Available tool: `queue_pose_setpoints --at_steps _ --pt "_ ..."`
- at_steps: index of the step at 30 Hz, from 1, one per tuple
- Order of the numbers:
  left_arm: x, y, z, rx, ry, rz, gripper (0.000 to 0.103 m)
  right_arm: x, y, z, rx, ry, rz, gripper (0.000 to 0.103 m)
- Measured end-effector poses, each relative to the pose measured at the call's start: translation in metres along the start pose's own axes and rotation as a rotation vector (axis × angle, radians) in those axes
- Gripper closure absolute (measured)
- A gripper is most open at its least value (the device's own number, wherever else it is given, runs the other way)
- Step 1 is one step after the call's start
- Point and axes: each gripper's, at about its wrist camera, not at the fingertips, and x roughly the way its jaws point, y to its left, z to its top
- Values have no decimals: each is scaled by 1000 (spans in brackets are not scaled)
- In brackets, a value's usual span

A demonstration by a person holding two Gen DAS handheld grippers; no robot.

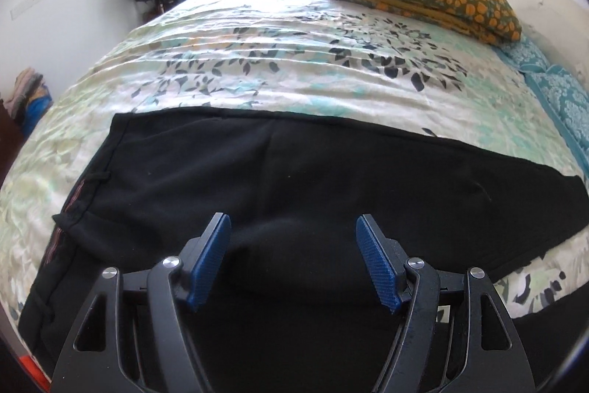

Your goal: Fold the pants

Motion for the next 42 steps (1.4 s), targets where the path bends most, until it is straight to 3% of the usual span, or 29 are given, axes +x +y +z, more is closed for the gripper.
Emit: queue_pose_setpoints --at_steps 3,7,12,17,21,23,25,26,27,31,35,38,42 --pt "41 9 -15 11 87 42 29 -3 -16 28 35 -13 24 0" --pt "42 7 -34 101 -9 45 26 8 -55 95 28 -39 23 0" --pt "41 -1 -38 126 -48 89 23 52 -137 197 64 -65 -113 0" --pt "45 1 -39 124 -63 90 22 117 -192 284 89 5 -224 0" --pt "47 0 -38 125 -69 89 22 172 -205 308 73 126 -277 1" --pt "47 0 -38 122 -70 87 21 184 -199 308 19 138 -290 8" --pt "48 0 -38 123 -72 88 21 182 -192 307 -1 125 -288 52" --pt "48 0 -38 123 -72 88 21 175 -189 306 -6 102 -312 61" --pt "48 0 -38 124 -72 89 21 166 -184 302 -14 71 -305 88" --pt "47 -1 -38 127 -70 94 21 104 -155 279 -70 -91 -232 88" --pt "46 -3 -36 132 -64 102 21 29 -126 209 -100 -171 -128 88" --pt "46 -3 -34 134 -56 104 21 -13 -118 133 -35 -157 -85 88" --pt "44 -3 -28 130 -15 97 21 -26 -136 44 99 -45 -152 88"
